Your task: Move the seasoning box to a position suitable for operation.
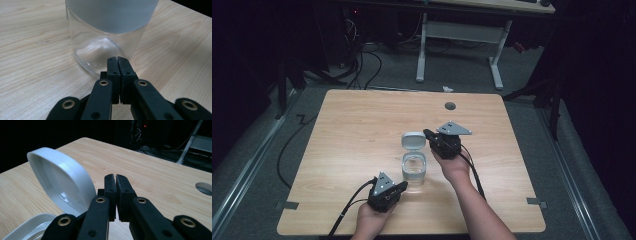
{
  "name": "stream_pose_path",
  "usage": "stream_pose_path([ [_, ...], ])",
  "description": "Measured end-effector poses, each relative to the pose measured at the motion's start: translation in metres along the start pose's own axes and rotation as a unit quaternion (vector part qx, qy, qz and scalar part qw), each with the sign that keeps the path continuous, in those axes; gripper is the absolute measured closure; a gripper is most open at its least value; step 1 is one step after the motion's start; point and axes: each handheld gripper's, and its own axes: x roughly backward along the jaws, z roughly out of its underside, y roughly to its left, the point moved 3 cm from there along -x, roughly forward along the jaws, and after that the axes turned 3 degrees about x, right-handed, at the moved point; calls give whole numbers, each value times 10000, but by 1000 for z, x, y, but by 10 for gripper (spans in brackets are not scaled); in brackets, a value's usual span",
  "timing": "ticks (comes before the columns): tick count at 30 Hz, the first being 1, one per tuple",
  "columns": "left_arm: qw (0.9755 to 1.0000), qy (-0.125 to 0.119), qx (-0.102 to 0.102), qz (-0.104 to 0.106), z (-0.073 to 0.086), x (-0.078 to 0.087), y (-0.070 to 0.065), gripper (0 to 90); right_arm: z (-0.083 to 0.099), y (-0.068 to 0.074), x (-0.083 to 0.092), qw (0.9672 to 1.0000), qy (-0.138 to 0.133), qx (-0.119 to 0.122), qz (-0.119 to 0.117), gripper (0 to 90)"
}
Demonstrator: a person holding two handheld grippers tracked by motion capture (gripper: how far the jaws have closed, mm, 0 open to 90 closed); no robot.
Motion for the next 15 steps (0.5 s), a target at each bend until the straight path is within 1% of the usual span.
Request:
stream_pose_path([
  [4,10000,-1,12,10,0,0,0,887,1,2,4,10000,-9,37,-13,883],
  [10,10000,-14,-6,23,0,0,-1,885,6,10,13,9999,9,94,-93,891],
  [13,10000,-11,-12,25,0,1,-1,885,13,16,17,9998,67,102,-150,893],
  [15,10000,-14,-6,27,0,1,-1,884,18,18,22,9998,38,135,-169,893],
])
